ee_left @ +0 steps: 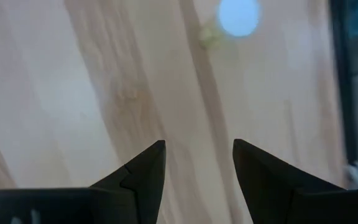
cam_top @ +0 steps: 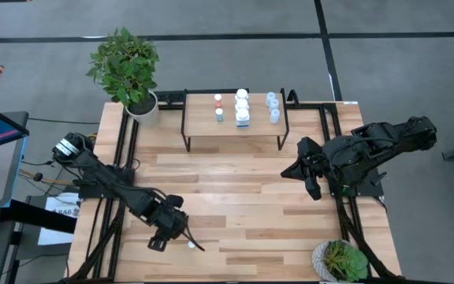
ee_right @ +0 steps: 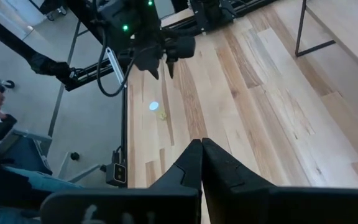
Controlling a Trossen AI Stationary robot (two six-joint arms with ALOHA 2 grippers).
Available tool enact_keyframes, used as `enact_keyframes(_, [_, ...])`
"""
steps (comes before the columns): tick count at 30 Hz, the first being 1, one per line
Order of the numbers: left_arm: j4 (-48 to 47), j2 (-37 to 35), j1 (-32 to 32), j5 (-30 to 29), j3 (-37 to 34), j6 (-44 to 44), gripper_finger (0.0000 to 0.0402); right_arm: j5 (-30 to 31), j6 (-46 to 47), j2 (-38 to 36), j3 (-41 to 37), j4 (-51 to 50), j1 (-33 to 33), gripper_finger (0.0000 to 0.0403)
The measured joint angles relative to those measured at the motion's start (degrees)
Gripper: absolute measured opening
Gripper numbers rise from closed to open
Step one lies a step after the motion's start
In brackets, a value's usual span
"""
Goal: Pick and place medicine bottles onto shelf by color
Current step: Put the yellow medicine bottle on the shelf
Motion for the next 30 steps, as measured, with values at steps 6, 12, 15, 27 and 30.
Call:
enact_keyframes(6, [8.78, 0.0, -1.47, -3.92, -5.53, 0.47, 0.0176, 0.0, 0.11, 0.01, 0.0, 0.0, -0.01, 0.0024])
enact_keyframes(12, [13.48, 0.0, -1.57, -2.12, -6.62, 2.98, 0.021, -0.01, 0.22, 0.0, 0.0, 0.02, 0.0, 0.0024])
enact_keyframes(15, [17.49, 0.3, -1.78, -2.83, -6.58, 5.32, 0.0237, -0.01, 0.22, -0.01, 0.0, 0.02, -0.01, 0.0024])
enact_keyframes(27, [24.97, 8.03, -2.3, -5.05, -6.56, 12.71, 0.0261, -0.04, 1.29, -0.01, 0.0, -0.17, 0.01, 0.0024])
enact_keyframes(30, [27.83, 8.61, -2.32, -5.33, -6.55, 13.39, 0.0254, -0.04, 1.29, 0.01, 0.0, -0.21, 0.01, 0.0024])
